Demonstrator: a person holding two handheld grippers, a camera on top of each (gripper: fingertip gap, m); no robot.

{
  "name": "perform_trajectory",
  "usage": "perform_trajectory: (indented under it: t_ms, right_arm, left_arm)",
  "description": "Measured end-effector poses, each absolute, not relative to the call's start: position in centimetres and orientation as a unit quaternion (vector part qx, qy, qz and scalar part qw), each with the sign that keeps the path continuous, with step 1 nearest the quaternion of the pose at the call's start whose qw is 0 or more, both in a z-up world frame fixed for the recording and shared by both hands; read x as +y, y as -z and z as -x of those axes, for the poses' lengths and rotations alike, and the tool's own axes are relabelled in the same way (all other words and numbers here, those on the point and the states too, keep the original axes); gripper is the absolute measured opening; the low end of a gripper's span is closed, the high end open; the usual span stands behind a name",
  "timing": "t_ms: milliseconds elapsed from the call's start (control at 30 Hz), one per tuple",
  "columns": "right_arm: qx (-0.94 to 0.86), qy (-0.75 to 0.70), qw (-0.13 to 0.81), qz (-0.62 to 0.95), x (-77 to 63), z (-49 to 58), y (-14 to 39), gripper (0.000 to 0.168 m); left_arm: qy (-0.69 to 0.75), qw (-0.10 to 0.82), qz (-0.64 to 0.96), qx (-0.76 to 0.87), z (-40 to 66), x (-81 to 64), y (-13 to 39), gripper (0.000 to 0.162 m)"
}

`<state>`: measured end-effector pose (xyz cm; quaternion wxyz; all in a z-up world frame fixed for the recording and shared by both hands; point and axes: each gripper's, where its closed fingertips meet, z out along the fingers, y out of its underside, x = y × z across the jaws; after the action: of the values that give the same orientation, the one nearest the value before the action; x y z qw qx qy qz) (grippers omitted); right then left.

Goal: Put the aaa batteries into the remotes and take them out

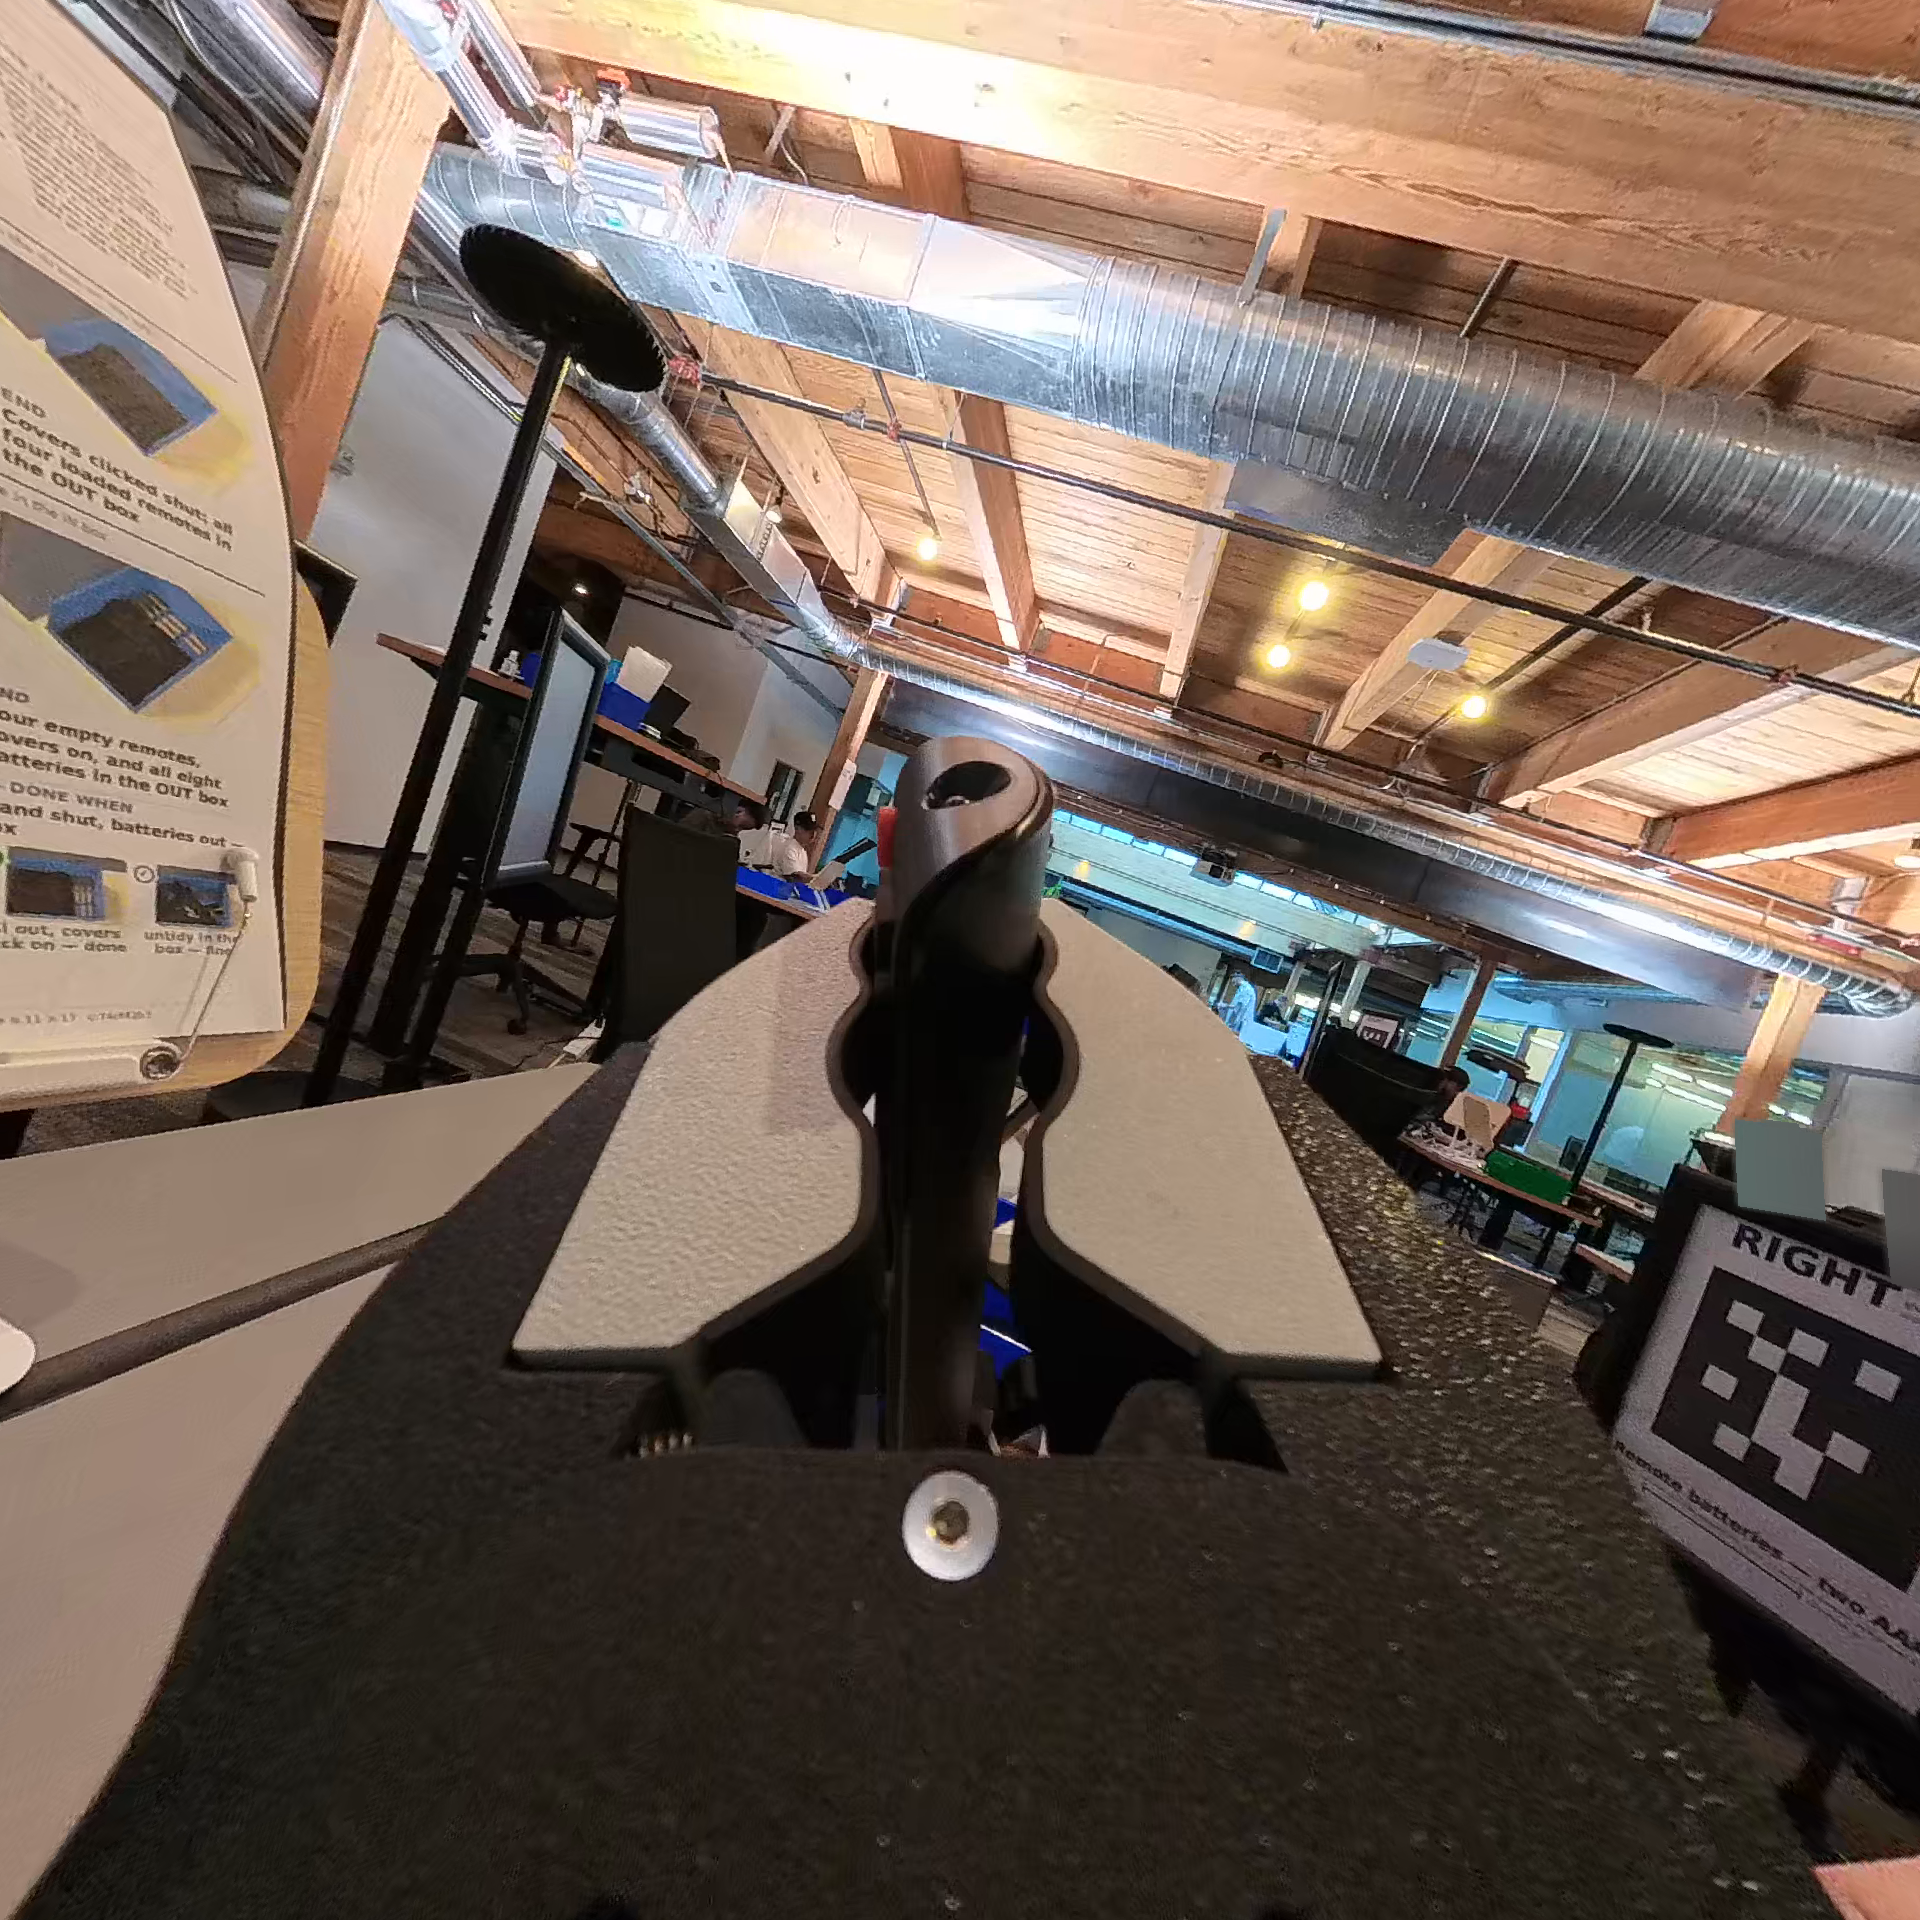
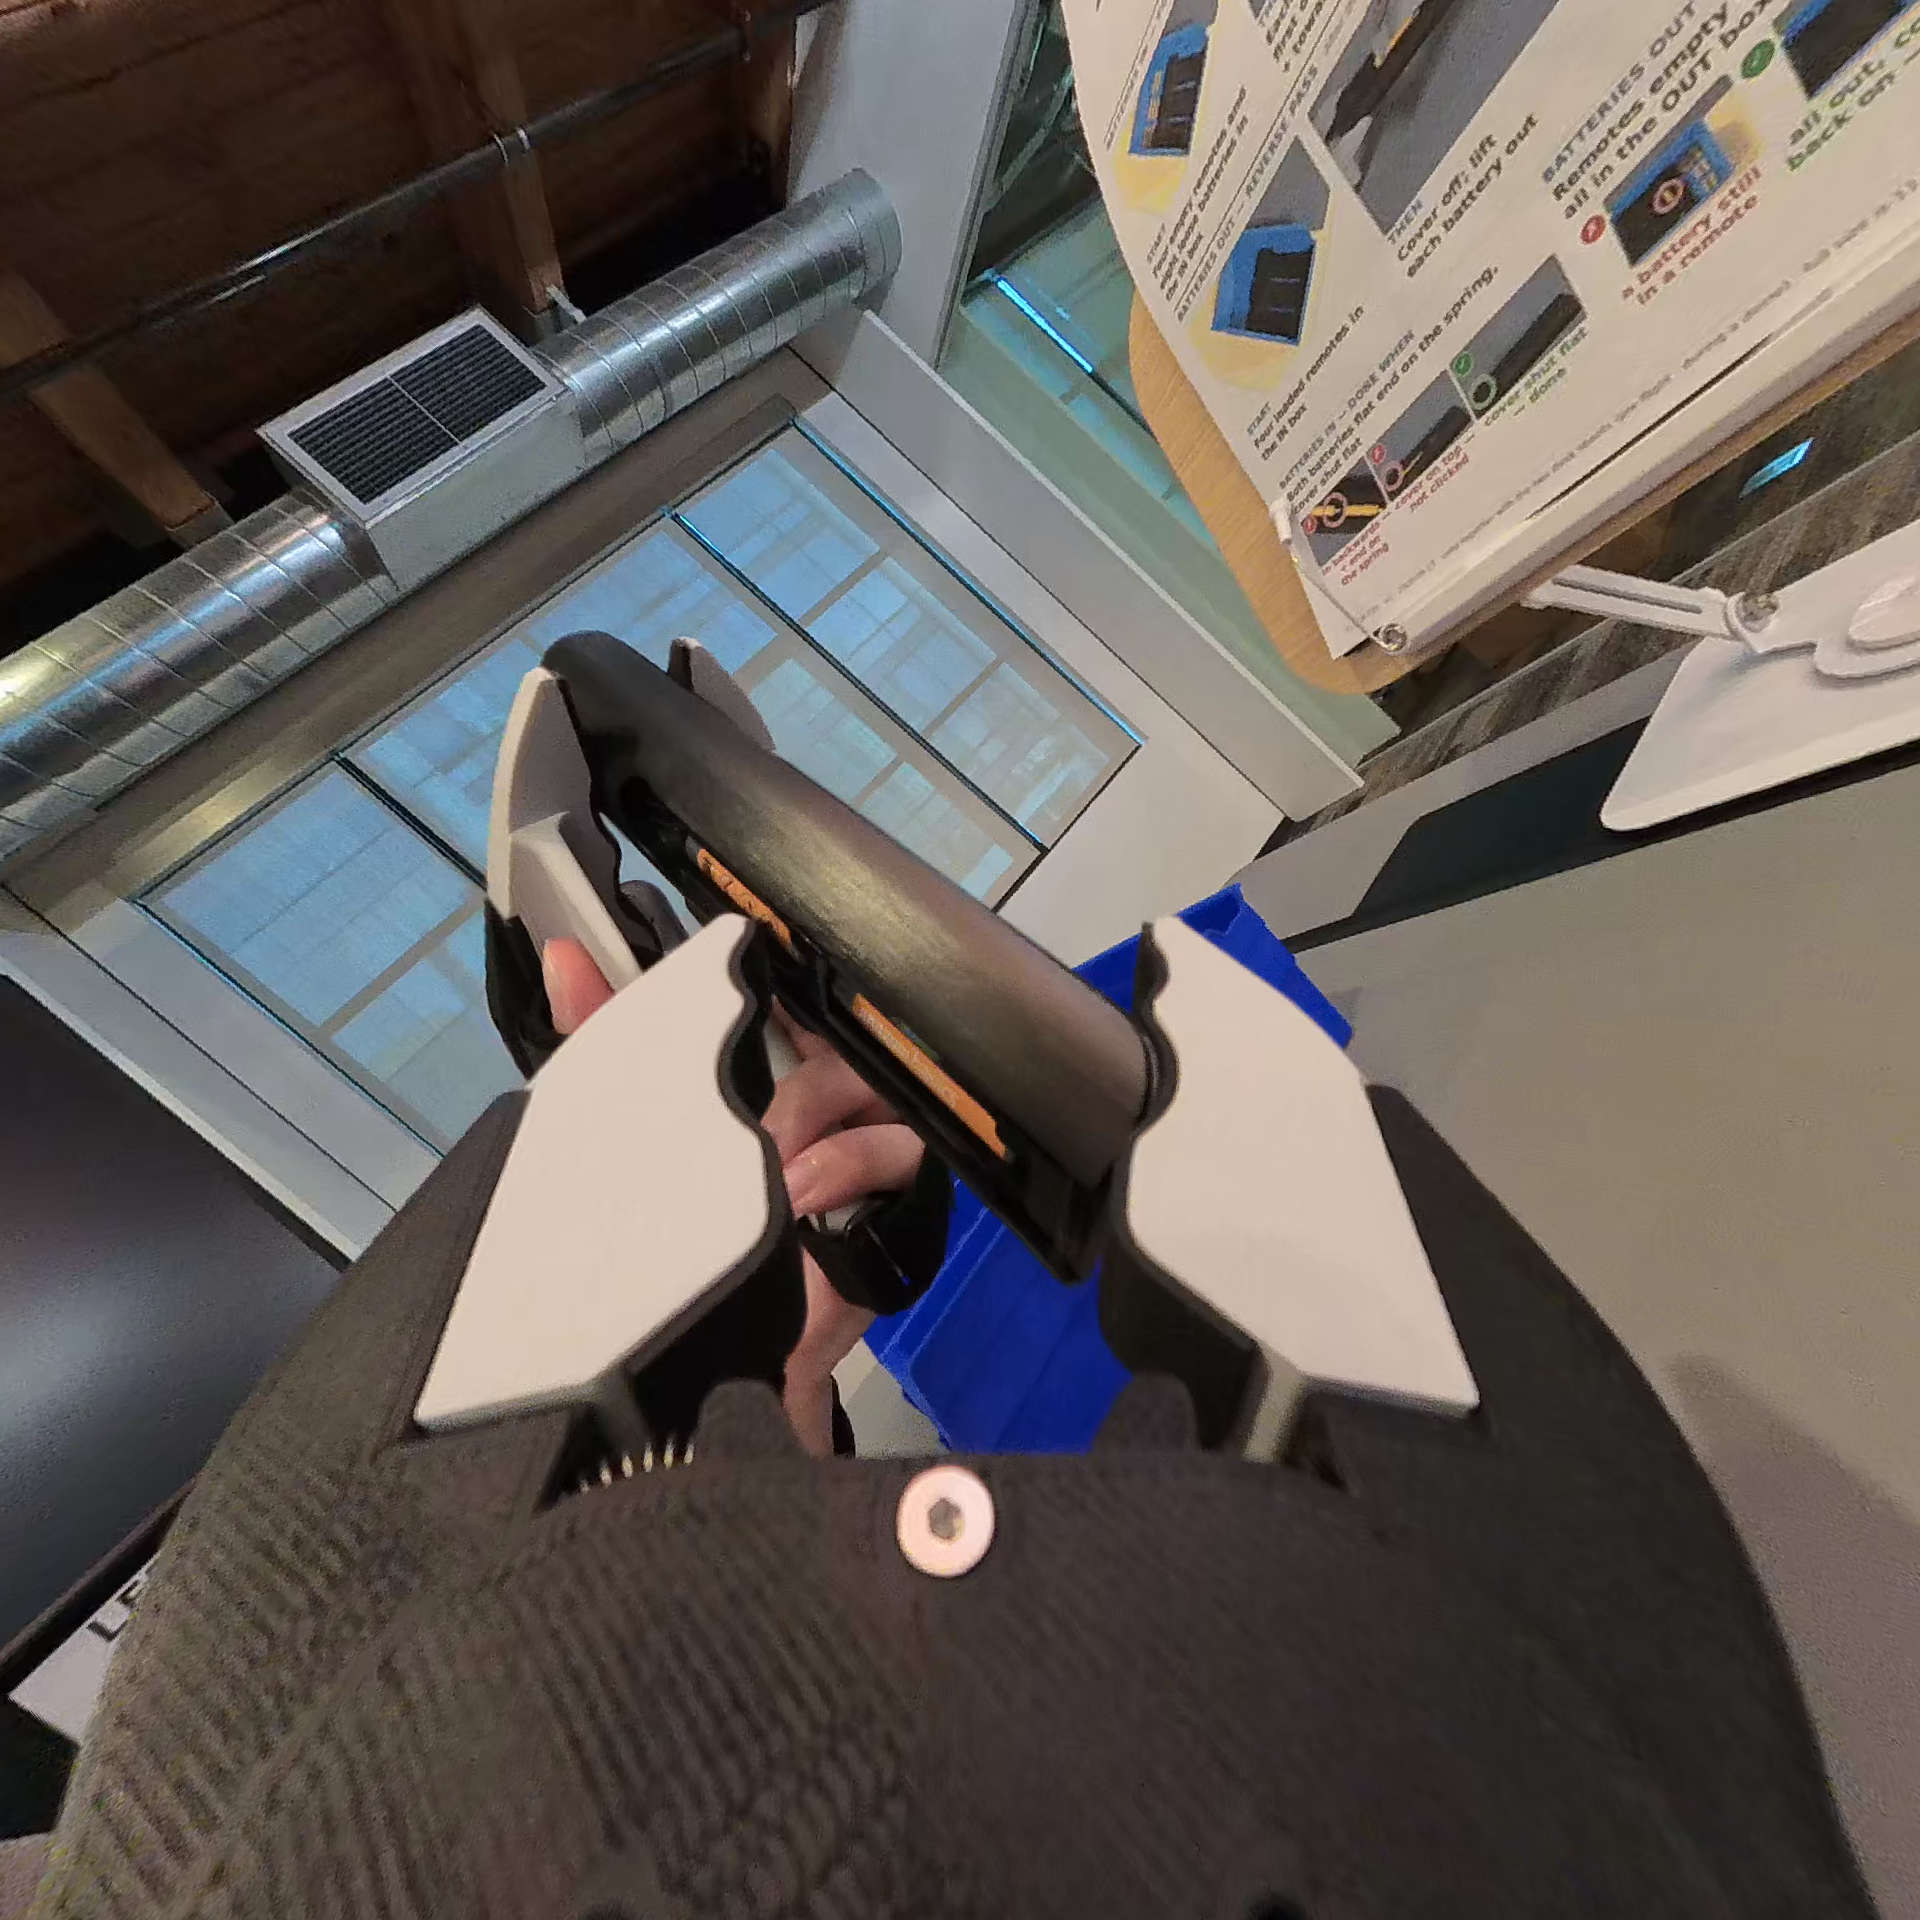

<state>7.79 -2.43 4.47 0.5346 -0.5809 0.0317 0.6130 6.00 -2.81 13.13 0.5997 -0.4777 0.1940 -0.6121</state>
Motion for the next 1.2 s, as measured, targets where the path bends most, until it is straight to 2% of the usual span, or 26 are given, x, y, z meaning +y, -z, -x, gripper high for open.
perform_trajectory:
  t_ms: [233,433,800,1200]
  right_arm:
    - [0.033,-0.619,0.538,0.571,-2.4,-7.9,-4.5,0.068]
    - [0.008,-0.593,0.579,0.56,-2.7,-8.2,-5.1,0.069]
    - [0.073,-0.536,0.578,0.611,-2.2,-7.9,-4.9,0.089]
    - [0.076,-0.579,0.561,0.586,-1.7,-5.9,-6.4,0.079]
  left_arm:
    - [0.606,0.606,0.476,0.194,-6.2,-3.0,-13.1,0.024]
    - [0.617,0.617,0.453,0.182,-5.8,-3.6,-13.9,0.023]
    - [0.477,0.759,0.399,0.193,-3.1,-4.8,-16.0,0.024]
    - [0.439,0.783,0.389,0.206,-3.2,-5.5,-16.3,0.023]
